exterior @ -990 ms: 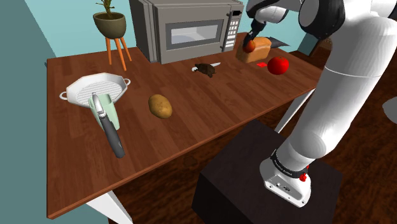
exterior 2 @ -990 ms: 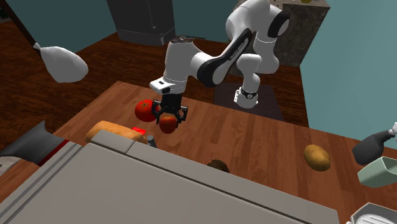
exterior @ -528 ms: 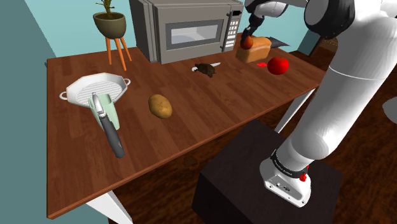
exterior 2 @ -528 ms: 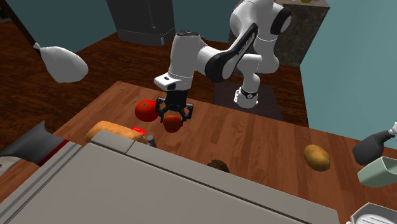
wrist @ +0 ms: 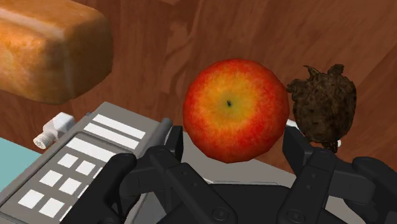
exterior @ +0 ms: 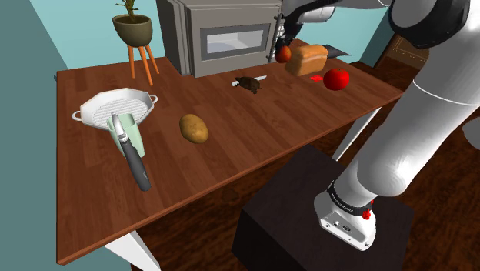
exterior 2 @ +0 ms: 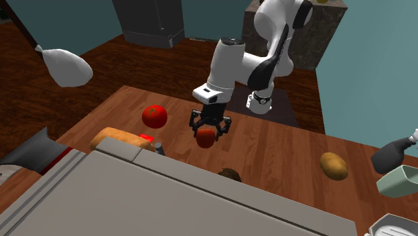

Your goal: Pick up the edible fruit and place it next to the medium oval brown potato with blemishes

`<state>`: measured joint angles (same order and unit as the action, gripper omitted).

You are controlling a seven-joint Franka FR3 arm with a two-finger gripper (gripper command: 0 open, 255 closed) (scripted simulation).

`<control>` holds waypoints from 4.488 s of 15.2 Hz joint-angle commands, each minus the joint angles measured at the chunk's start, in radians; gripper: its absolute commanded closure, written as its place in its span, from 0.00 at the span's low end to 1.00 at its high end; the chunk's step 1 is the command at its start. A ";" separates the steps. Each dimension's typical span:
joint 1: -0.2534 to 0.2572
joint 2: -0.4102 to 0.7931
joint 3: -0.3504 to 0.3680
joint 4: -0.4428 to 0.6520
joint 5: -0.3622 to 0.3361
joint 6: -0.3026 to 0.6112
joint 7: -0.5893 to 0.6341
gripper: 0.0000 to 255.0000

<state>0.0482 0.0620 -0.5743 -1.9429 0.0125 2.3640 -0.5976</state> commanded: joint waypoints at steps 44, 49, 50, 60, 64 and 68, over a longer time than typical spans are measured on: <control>0.456 0.437 0.347 0.605 -0.217 -0.313 0.919 1.00; 0.457 0.446 0.346 0.551 -0.222 -0.253 0.934 1.00; 0.457 0.448 0.346 0.541 -0.223 -0.242 0.938 1.00; 0.458 0.483 0.345 0.461 -0.232 -0.130 0.968 1.00; 0.458 0.503 0.344 0.437 -0.235 -0.088 0.979 1.00; 0.458 0.525 0.344 0.418 -0.238 -0.048 0.991 1.00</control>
<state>0.5069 0.5800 -0.2310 -1.5242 -0.2256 2.3078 0.3918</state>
